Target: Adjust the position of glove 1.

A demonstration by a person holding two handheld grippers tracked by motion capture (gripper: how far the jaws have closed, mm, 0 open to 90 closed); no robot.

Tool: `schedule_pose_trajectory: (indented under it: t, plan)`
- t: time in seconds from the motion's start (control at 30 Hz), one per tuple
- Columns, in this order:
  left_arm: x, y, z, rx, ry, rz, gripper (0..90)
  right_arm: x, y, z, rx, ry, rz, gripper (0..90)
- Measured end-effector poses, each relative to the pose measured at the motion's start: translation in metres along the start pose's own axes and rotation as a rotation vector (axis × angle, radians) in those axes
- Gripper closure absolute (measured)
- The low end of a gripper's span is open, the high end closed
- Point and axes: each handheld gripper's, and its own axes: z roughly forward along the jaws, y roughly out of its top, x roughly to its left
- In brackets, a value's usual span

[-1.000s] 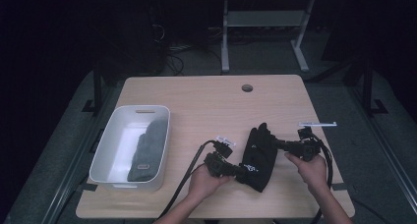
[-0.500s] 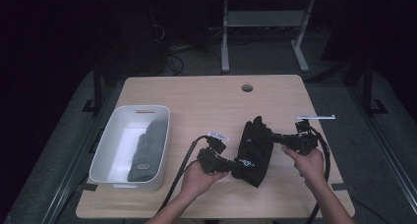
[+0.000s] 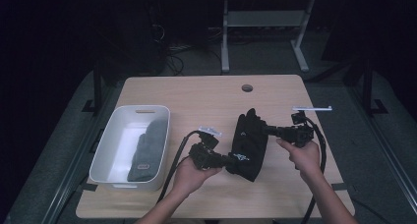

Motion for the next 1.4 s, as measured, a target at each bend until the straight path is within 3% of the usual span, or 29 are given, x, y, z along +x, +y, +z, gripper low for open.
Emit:
schedule_pose_trajectory:
  t: [0.6,1.4]
  plan:
    - [0.004,0.001,-0.036,-0.051,0.022,-0.006,80.5,0.026,0.027,0.015,-0.005,0.059,-0.006,80.0]
    - [0.018,-0.005,-0.082,-0.111,0.046,-0.025,80.6,0.056,0.053,0.044,0.004,0.11,-0.039,80.0]
